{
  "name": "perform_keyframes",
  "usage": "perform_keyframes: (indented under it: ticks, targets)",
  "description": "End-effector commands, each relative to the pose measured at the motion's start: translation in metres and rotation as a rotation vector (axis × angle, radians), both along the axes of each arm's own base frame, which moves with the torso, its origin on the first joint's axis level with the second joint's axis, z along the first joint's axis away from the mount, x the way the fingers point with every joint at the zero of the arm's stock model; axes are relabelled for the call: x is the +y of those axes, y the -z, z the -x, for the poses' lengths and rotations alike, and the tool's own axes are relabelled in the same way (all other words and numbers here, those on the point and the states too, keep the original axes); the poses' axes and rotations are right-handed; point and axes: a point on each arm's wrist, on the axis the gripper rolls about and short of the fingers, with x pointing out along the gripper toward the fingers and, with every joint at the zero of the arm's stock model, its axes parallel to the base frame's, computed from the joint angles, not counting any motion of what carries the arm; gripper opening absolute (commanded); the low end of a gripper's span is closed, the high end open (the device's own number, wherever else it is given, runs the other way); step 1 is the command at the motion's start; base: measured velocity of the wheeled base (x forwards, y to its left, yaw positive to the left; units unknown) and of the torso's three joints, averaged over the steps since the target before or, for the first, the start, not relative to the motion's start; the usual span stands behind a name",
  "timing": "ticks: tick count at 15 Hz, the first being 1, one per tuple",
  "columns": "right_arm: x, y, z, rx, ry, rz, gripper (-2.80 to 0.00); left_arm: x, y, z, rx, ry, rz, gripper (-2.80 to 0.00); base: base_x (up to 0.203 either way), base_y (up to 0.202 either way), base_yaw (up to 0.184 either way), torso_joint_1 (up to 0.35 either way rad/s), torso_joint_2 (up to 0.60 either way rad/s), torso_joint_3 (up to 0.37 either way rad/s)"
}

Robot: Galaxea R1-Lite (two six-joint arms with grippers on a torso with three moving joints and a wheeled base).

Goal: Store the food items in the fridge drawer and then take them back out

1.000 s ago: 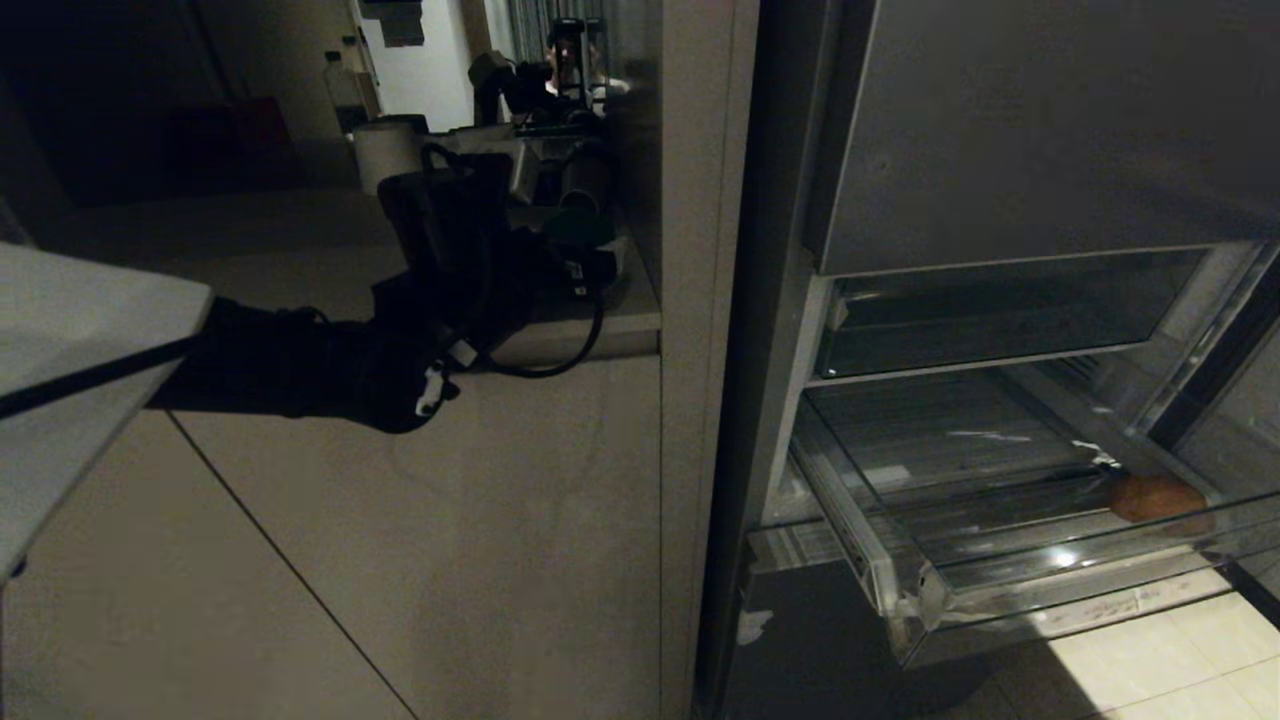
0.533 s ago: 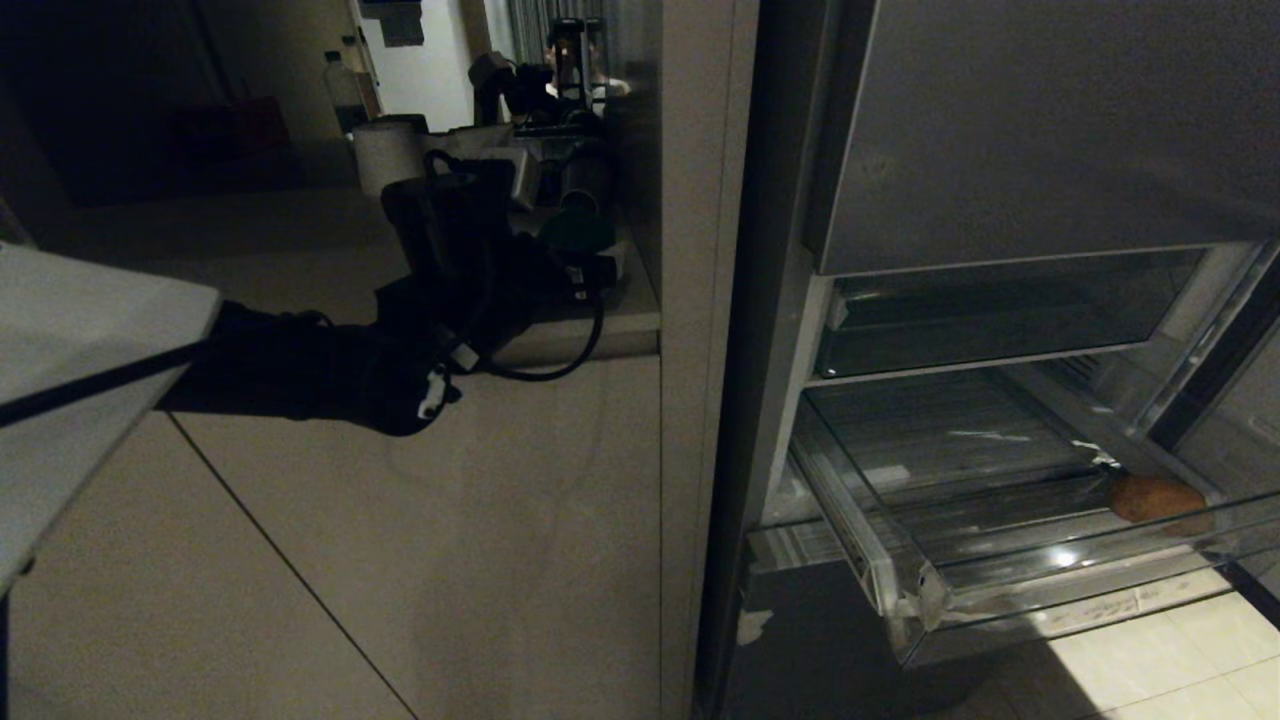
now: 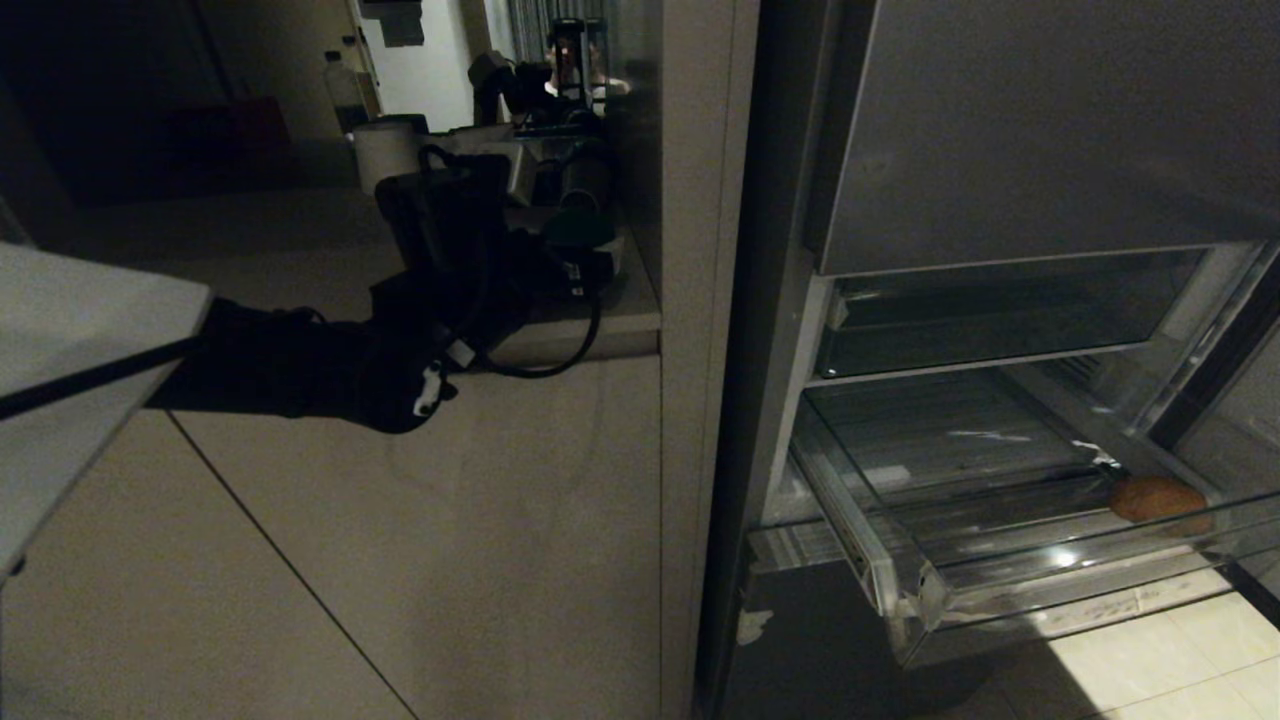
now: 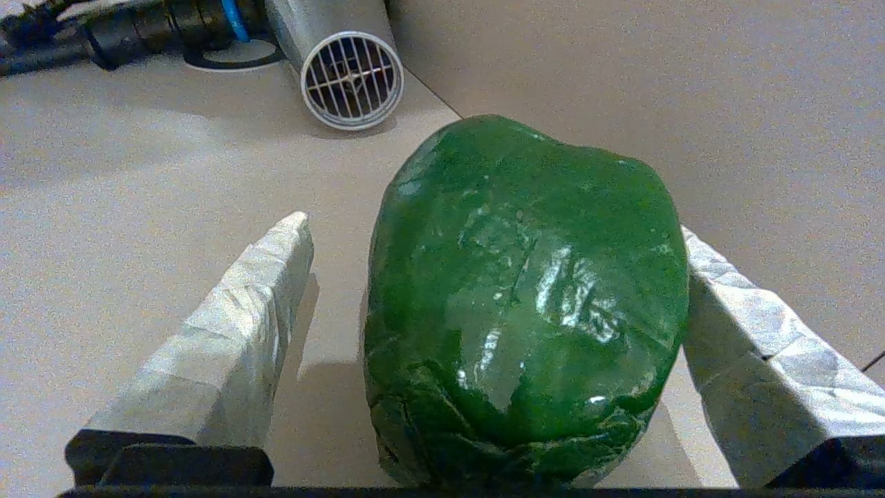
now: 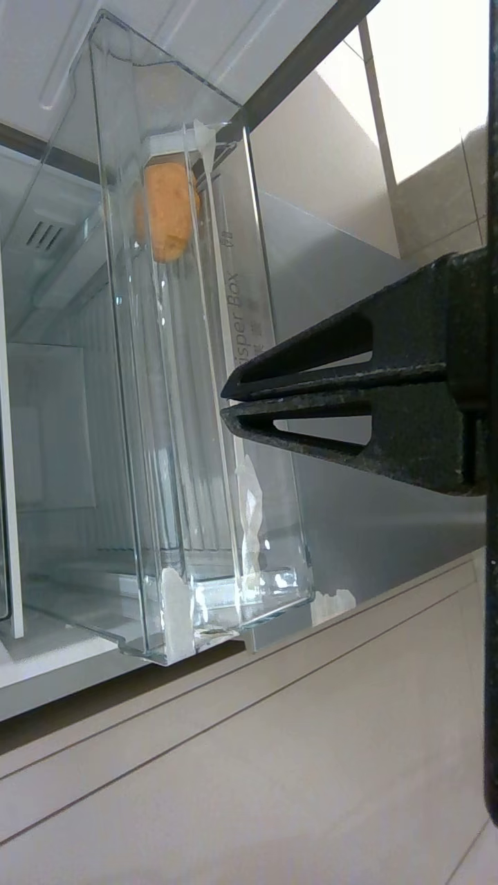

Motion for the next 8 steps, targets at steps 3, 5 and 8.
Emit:
perform_keyframes:
  ticks: [3,5,8]
  targets:
    - [-0.0001,0.0084,-0.0026,0.031,0.0,0.0,-2.8,0.0012,-0.0024,0.0013,-0.009,-0.007,0.002,0.0,0.0,0.0,0.0,0.0,0.0,0.0]
    - [-0.0001,0.0084,-0.0026,0.031,0.0,0.0,-2.8,0.0008,-0.0012,0.0006,-0.007,-0.007,0.001,-2.8,0.0,0.0,0.0,0.0,0.0,0.0]
    - [-0.0001,0.0084,-0.0026,0.031,0.0,0.0,-2.8,0.0007,-0.0011,0.0004,-0.007,-0.007,0.001,-2.8,0.0,0.0,0.0,0.0,0.0,0.0]
